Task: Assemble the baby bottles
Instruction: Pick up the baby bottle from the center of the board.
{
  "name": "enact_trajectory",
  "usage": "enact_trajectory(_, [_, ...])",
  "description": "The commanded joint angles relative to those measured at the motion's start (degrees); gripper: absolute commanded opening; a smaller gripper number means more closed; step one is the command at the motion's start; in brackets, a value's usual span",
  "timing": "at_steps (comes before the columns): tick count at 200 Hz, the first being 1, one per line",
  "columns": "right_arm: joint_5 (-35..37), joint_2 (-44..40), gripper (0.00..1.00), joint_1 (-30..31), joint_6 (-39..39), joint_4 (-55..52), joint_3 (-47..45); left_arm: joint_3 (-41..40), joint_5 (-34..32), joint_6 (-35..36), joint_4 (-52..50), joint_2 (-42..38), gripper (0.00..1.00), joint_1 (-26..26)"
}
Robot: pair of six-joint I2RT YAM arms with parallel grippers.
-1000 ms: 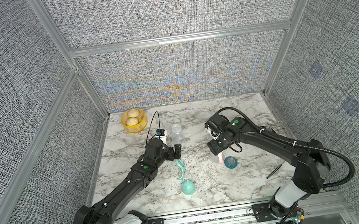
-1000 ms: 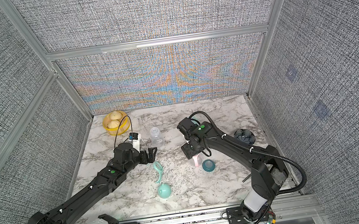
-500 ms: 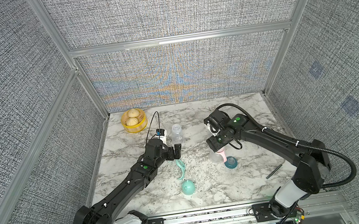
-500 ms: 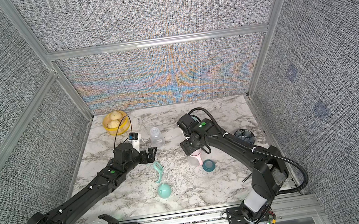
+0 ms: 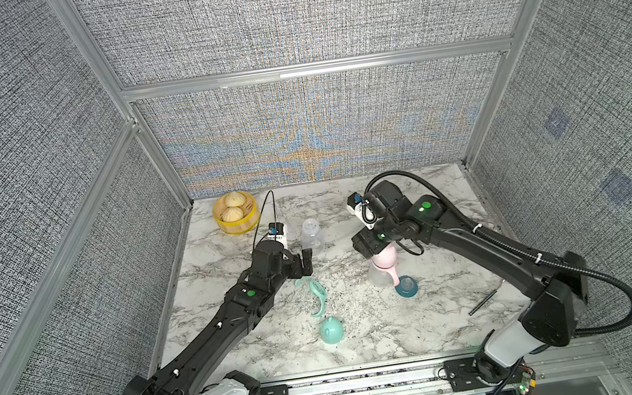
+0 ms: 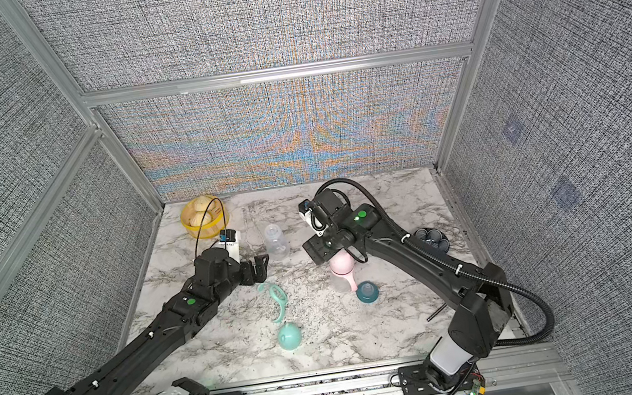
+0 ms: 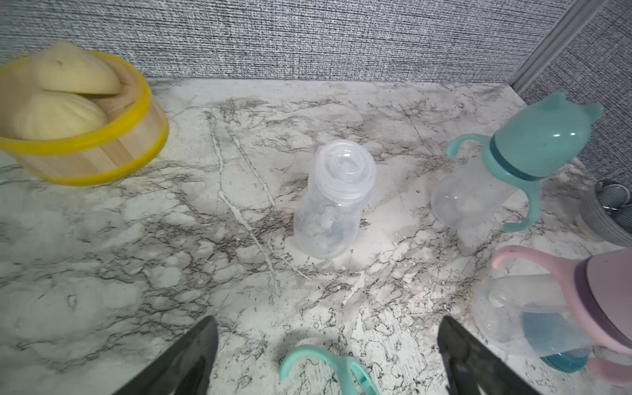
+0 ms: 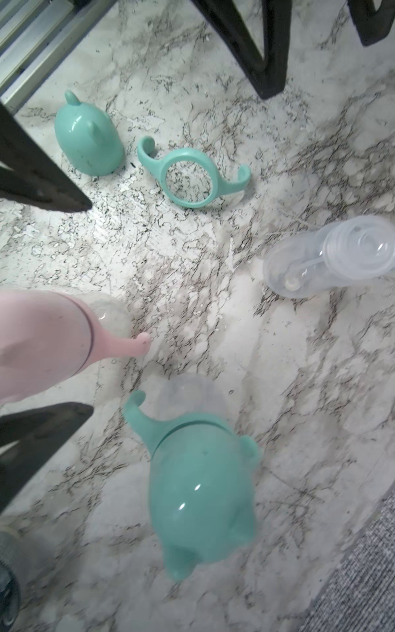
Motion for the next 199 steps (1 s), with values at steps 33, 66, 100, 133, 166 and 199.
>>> enact_trajectory(33, [-6.5, 9.1, 0.91, 1.4, -4.1, 10.7, 7.9, 0.7, -6.2, -1.0, -6.6, -2.0, 1.0, 2.1])
enact_trajectory(66, [-6.6, 16.5, 0.92, 1.5, -4.5, 14.2, 13.5, -0.8, -6.0, -2.1, -7.6, -3.7, 1.0, 3.5])
enact_trajectory(100, [-5.7, 23.2, 0.92, 1.5, -3.6, 17.2, 18.3, -2.8, -5.1, -3.0, -8.0, -5.1, 1.0, 4.3])
enact_trajectory(133, [-5.6, 28.1, 0.92, 1.6, -2.5, 20.4, 21.0, -3.3, -4.3, -2.9, -8.3, -5.5, 1.0, 4.5])
enact_trajectory(166, [-4.8, 32.1, 0.92, 1.9, -0.6, 22.7, 23.3, -3.6, -3.4, -2.6, -7.6, -5.0, 1.0, 4.5])
enact_trajectory(199, [-3.5, 36.0, 0.91, 1.8, 0.3, 21.7, 26.3, -3.4, -2.4, -2.4, -7.1, -4.3, 1.0, 4.6])
